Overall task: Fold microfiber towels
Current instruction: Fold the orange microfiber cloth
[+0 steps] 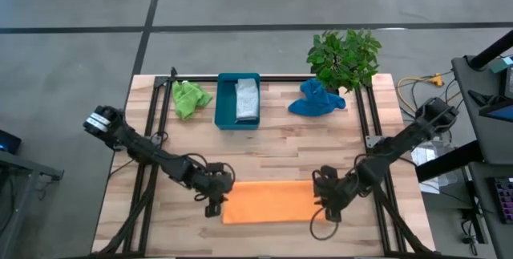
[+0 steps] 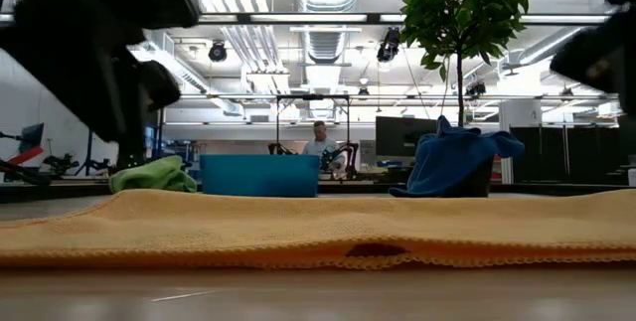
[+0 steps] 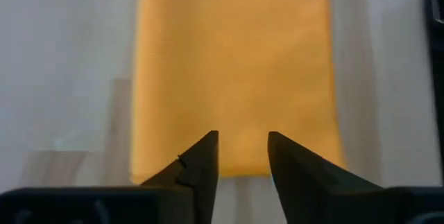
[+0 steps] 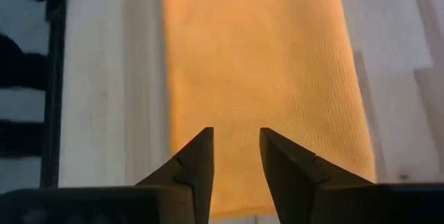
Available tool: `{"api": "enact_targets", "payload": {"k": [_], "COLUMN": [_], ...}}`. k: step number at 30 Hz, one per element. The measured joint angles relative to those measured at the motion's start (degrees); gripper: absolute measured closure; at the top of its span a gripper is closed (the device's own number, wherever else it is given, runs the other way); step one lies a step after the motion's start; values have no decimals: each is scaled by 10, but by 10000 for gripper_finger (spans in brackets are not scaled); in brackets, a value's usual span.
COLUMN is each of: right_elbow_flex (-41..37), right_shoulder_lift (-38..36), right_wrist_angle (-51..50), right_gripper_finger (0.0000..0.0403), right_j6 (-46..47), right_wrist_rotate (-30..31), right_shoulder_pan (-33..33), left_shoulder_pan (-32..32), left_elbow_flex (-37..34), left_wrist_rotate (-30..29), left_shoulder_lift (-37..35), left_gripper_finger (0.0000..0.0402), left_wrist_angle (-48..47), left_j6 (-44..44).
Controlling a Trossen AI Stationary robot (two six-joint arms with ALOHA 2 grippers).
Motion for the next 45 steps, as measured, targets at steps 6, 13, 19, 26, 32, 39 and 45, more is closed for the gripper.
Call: {"api": "enact_targets", "payload": {"k": [6,13,19,26,32,39,45], "right_elbow_flex": [-41,-46,-46,-46,-46,-40,-36], "right_shoulder_lift": [3,2,2,2,18,93,142], "right_wrist_angle": [30,33,35,62,138,141,135], "right_gripper_finger": [306,308,309,309,309,310,310], "right_j6": [28,31,54,73,66,68,70], "right_wrist_rotate": [-23,-38,-51,-51,-100,-129,-135], "right_shoulder_pan": [-35,-61,-63,-63,-63,-65,-94], "left_shoulder_pan": [50,69,68,70,70,74,72], "left_elbow_flex": [-20,-21,-24,-23,-19,-28,-29], "left_wrist_rotate": [49,60,28,-21,-33,-20,9], "left_shoulder_lift": [39,88,77,71,63,64,63], "left_gripper_finger": [347,396,399,399,398,398,398], "left_wrist_angle": [44,47,23,-13,-23,-20,-32], "left_j6": [5,-19,-45,-74,-75,-75,-76]}}
